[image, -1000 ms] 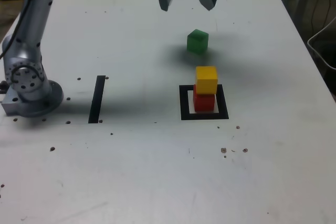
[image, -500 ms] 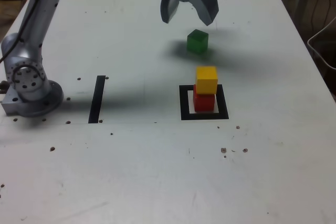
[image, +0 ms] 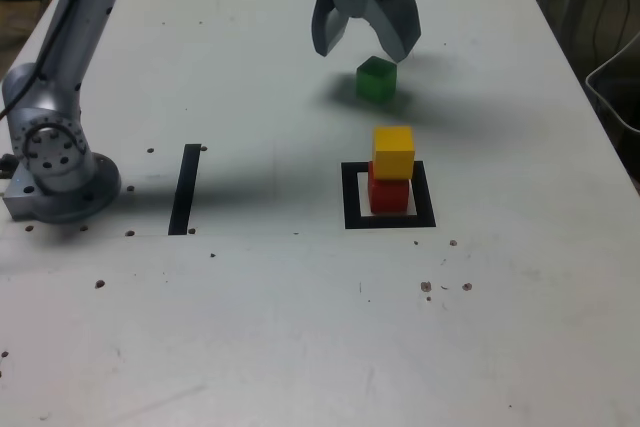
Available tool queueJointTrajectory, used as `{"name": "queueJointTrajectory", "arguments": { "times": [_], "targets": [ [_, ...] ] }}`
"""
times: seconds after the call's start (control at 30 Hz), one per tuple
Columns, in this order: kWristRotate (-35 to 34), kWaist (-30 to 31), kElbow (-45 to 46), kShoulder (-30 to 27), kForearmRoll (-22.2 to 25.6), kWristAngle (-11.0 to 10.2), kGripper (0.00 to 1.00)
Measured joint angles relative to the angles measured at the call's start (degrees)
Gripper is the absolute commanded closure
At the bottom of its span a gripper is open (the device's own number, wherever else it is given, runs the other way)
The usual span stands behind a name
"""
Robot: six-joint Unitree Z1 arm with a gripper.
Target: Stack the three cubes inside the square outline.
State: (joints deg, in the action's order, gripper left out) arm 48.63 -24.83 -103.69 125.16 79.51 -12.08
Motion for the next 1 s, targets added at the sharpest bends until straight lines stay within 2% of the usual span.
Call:
{"name": "queueJointTrajectory", "arguments": {
  "times": [0.2, 0.37, 0.6, 0.77, 1.0],
  "targets": [
    [0.32, 0.57, 2.67, -0.02, -2.33, 0.9, 0.08],
    [0.31, 0.76, 2.98, 1.33, -4.72, 0.89, 0.14],
    [0.3, 1.11, 2.94, 2.43, -5.21, 0.36, 0.21],
    [0.09, 1.16, 2.26, 3.57, -5.38, 0.06, 0.37],
    [-0.77, 1.26, 2.55, 3.13, -6.72, 0.27, 0.67]
  ]
}}
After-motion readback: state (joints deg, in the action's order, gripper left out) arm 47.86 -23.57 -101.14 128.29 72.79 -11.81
